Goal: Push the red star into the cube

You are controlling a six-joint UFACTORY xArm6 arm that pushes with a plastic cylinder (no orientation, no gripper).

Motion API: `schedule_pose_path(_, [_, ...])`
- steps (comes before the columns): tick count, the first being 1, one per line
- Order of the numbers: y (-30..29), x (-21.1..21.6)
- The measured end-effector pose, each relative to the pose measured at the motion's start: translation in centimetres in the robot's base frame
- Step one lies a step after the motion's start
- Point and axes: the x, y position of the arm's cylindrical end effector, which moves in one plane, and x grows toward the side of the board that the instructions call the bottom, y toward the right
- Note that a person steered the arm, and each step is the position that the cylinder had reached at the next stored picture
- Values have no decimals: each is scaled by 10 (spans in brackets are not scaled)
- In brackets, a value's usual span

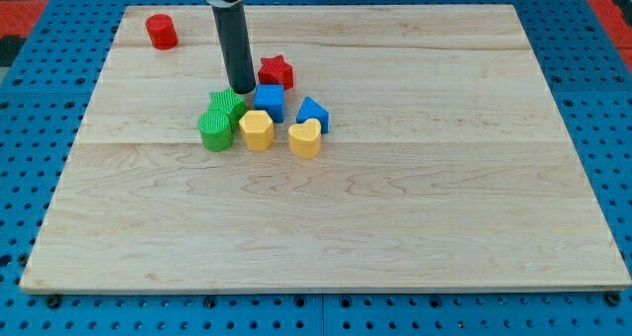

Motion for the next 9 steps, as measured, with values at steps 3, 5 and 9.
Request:
schedule_pose_path(3, [9, -51])
schedule_pose_path(5, [4, -14])
schedule_pose_path(9, [14, -39])
